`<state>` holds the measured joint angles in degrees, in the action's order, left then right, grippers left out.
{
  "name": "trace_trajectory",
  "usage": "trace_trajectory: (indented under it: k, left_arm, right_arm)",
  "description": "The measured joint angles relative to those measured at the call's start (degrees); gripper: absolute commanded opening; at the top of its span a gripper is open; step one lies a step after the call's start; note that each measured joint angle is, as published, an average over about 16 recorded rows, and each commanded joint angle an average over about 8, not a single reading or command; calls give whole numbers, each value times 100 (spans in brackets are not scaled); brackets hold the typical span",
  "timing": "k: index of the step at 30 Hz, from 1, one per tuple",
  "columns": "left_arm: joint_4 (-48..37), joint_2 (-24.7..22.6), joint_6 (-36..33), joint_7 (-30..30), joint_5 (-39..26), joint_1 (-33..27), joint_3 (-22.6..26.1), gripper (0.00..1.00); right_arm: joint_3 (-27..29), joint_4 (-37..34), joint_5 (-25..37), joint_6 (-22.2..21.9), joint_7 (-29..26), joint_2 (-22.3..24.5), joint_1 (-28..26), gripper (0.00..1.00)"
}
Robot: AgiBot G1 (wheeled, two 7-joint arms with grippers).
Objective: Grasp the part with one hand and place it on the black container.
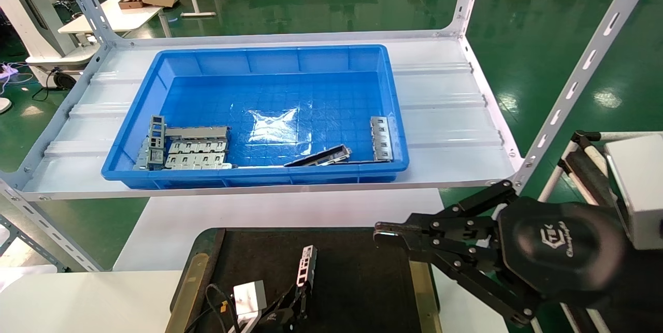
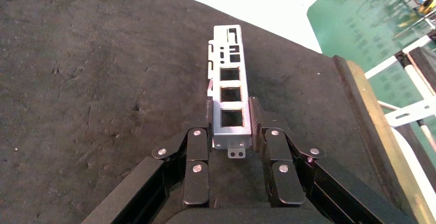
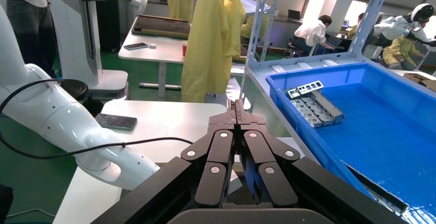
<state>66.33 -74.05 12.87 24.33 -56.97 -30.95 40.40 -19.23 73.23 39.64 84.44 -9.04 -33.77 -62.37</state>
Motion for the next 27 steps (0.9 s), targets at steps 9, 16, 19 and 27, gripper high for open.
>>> trace_trajectory:
  k: [9,16,19,27]
  left_arm:
    - [-21,12,506,-386,803,-238,523,81]
    - [202,120,960,-802,1671,-464,989,100]
    - [371,195,1154,-990,2067,-570,1186,100]
    - [846,394,1558,-1412,2895,-847,1589,100]
  right_arm:
    - [-1,0,-1,-1,1,0,0,93]
    - [-2,0,-1,-1,1,1,-1,100]
    - [-3,0,-2,-1,1,1,-1,100]
    - [-4,0,-3,-2,2,1,-1,100]
